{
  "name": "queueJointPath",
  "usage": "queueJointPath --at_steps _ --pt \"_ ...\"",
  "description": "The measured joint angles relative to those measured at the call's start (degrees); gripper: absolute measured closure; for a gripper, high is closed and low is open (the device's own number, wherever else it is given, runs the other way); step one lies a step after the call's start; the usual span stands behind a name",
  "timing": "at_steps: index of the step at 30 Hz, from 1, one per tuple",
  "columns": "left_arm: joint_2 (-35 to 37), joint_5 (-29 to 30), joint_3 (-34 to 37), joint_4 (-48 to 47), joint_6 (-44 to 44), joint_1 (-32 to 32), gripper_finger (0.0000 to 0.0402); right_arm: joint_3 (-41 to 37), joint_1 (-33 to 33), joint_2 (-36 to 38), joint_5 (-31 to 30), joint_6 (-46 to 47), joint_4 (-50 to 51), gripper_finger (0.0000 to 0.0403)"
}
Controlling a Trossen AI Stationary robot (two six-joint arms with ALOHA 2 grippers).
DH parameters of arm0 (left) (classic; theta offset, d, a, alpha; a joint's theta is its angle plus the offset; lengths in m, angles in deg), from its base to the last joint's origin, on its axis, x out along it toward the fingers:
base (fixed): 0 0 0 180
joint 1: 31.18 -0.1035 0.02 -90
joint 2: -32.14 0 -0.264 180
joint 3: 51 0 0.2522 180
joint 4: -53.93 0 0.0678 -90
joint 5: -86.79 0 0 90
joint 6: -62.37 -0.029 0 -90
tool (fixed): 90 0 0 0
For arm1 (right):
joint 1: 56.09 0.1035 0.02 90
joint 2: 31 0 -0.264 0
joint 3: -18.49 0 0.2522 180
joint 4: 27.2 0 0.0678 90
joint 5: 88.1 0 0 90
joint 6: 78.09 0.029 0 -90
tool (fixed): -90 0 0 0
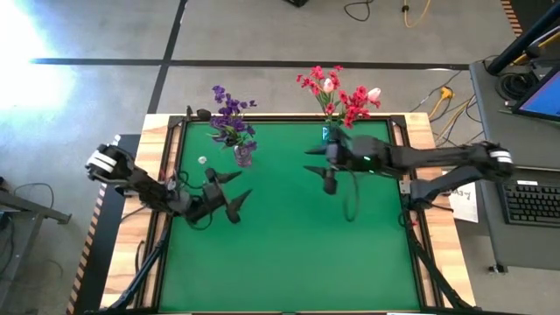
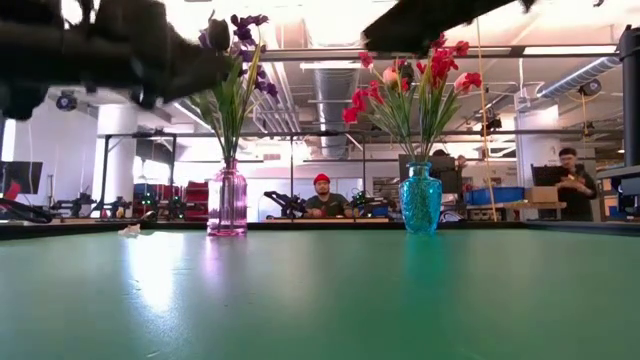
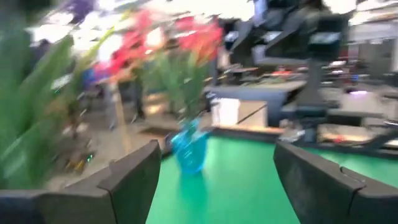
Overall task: Sort flowers into vase by color
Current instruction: Return to Home Position
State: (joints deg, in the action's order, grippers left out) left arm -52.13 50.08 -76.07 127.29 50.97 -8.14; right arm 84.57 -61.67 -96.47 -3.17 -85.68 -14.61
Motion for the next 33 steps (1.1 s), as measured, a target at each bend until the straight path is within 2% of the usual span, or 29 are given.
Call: queueJointPath --at_steps 5,9,12,14,17,19,22,26,29,33 --pt "2.58 -0.74 -5.38 -2.79 -8.67 7.3 0.0125 -8.36 5.66 12.79 -7.81 0.41 1.07 0.0204" --pt "6.57 9.09 -7.76 -4.25 -16.48 17.52 0.0164 -14.27 9.44 22.6 -9.78 2.28 0.93 0.0204" --pt "9.95 17.33 -9.88 -5.87 -24.3 26.33 0.0219 -18.02 11.54 28.83 -10.02 5.09 0.7 0.0204" --pt "12.17 19.13 -10.4 -8.23 -26.43 32.05 0.0268 -20.35 12.56 32.02 -10.41 6.76 0.53 0.0204" --pt "15.15 16.28 -9.0 -13.82 -23.92 39.17 0.0352 -23.22 14.24 35.49 -13.14 8.33 0.92 0.0204" --pt "16.51 13.66 -6.77 -16.04 -19.07 42.0 0.0388 -25.09 15.41 37.12 -14.14 7.97 0.94 0.0204" --pt "17.62 11.38 -2.97 -16.74 -11.87 42.67 0.039 -27.5 16.96 39.19 -14.02 7.03 0.65 0.0204" --pt "18.66 7.68 2.39 -15.51 -7.49 41.84 0.04 -29.94 18.29 41.77 -12.57 6.59 -1.35 0.0204" --pt "19.9 7.57 6.15 -10.97 -7.03 40.66 0.0401 -31.56 18.33 44.07 -12.55 6.36 -2.09 0.0204" --pt "21.42 5.7 10.82 -5.59 -7.41 35.1 0.0401 -35.28 18.31 47.78 -12.7 3.63 -7.42 0.0204"
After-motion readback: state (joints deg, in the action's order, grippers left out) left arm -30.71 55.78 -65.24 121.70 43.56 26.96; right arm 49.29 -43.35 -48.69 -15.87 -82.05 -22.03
